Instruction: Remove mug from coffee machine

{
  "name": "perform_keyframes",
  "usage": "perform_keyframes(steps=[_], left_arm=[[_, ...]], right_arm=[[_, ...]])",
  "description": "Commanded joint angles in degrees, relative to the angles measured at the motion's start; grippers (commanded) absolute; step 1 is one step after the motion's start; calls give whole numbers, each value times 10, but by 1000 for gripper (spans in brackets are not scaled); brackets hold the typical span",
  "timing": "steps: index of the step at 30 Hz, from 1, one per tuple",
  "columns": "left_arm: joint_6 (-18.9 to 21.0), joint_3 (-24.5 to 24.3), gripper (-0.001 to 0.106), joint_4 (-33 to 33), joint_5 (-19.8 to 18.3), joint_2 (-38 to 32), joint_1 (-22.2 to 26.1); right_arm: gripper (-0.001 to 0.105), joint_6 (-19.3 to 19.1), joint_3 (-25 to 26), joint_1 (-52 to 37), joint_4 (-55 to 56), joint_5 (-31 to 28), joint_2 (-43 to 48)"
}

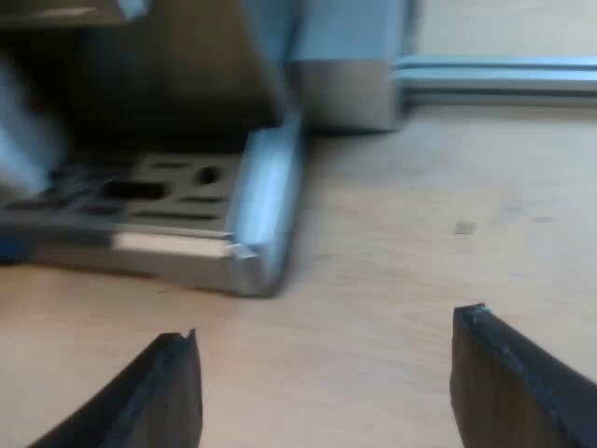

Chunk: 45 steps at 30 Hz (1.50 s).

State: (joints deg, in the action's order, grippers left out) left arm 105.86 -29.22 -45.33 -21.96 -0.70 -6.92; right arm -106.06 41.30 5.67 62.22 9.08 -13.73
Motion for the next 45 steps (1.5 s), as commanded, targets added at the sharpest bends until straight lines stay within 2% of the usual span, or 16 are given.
perform_keyframes(steps=[1, 4, 6, 7, 10, 15, 17, 20, 23, 28, 31, 42, 45], left_arm=[[6, -4, 77, 18, -10, -2, -10], [-1, -4, 77, 25, -12, 15, -31], [-19, -4, 77, 29, -12, 28, -42], [-76, 7, 77, 51, -30, 61, -85], [-77, 34, 77, 85, -65, 74, -100], [-77, 81, 77, 140, -67, 76, -102], [-77, 91, 77, 149, -67, 76, -102], [-77, 135, 77, 171, -65, 76, -102], [-77, 157, 77, 179, -65, 77, -102], [-77, 170, 77, 186, -65, 77, -102], [-77, 171, 77, 186, -65, 77, -102], [-77, 171, 77, 165, -65, 77, -102], [-77, 171, 77, 165, -65, 77, -102]], right_arm=[[59, -13, 6, 33, -18, 55, -26], [59, -13, 6, 48, -25, 55, -37], [59, -13, 6, 50, -26, 55, -39], [59, -13, 6, 99, -61, 53, -61], [59, -13, -10, 143, -107, 48, -78], [59, -11, -48, 192, -151, 42, -85], [59, -11, -48, 192, -151, 42, -85], [59, -4, -98, 246, -220, 9, -85], [59, -4, -127, 273, -266, -3, -85], [59, -4, -165, 304, -325, -3, -85], [59, -4, -204, 327, -378, -3, -85], [59, -4, -252, 340, -437, -3, -85], [59, -5, -260, 340, -460, -32, -86]])
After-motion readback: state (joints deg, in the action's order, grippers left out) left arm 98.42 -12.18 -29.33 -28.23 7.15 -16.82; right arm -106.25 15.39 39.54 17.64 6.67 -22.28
